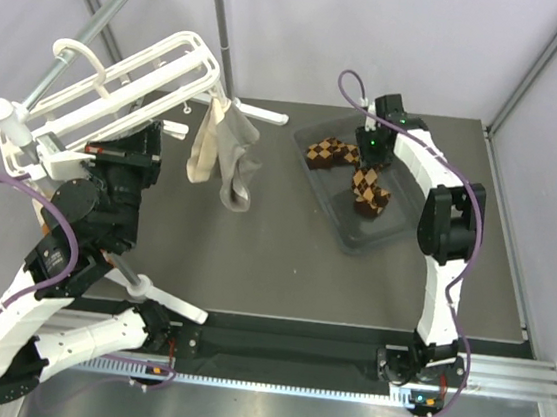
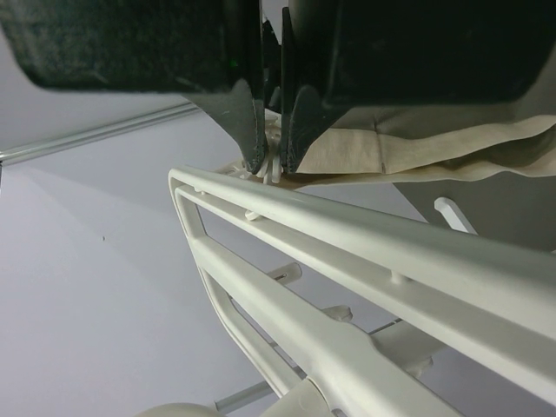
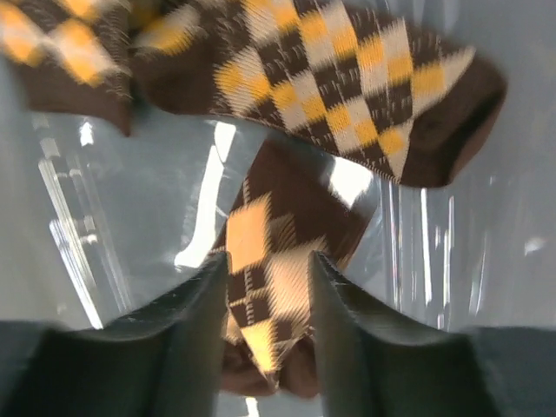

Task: Clip the socks to the hanger
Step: Place the sock in the bin.

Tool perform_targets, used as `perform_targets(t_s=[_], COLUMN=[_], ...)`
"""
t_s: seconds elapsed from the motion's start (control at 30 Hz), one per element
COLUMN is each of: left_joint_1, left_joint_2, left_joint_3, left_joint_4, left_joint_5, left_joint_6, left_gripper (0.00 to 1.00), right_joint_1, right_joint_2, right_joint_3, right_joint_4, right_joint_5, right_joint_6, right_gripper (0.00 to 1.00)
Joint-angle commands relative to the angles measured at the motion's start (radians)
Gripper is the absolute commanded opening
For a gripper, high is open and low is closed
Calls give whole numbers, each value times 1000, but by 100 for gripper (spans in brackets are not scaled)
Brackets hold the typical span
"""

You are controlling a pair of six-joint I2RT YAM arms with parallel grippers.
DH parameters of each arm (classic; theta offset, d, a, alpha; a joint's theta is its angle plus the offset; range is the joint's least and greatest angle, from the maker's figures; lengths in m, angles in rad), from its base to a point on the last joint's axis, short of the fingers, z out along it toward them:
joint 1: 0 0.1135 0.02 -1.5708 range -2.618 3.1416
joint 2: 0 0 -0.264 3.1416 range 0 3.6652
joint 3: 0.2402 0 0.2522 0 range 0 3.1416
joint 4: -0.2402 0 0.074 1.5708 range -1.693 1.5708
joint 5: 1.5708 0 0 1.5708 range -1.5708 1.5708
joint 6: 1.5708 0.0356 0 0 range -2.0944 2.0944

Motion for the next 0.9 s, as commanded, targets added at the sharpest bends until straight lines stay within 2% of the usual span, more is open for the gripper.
perform_targets(t_s=[0.0, 0.07, 0.1, 0.13, 0.33, 0.6, 0.87], left_joint_1=[-5, -5, -5, -5, -5, -6, -5], left_joint_2=[33, 36, 38, 39, 39, 39, 39], left_joint_3=[-4, -3, -3, -3, -18, -20, -21], left_joint_4=[-83, -83, -85, -85, -83, -80, -82], left_joint_5=[91, 92, 91, 91, 88, 91, 94], left_joint_6=[-27, -27, -27, -27, -36, -42, -48], left_gripper=[0, 0, 0, 0, 0, 0, 0], right_joint_1=[15, 15, 15, 16, 16, 18, 38], right_joint_2=[-96, -120, -127, -137, -167, -90, -41], right_joint_3=[-118, -145, -166, -175, -257, -232, -274], right_joint_4=[175, 186, 191, 191, 214, 255, 307], right_joint_5=[100, 127, 135, 136, 140, 101, 120], right_joint_6=[83, 74, 71, 67, 100, 248, 267], right_gripper=[49, 55, 62, 63, 61, 60, 60])
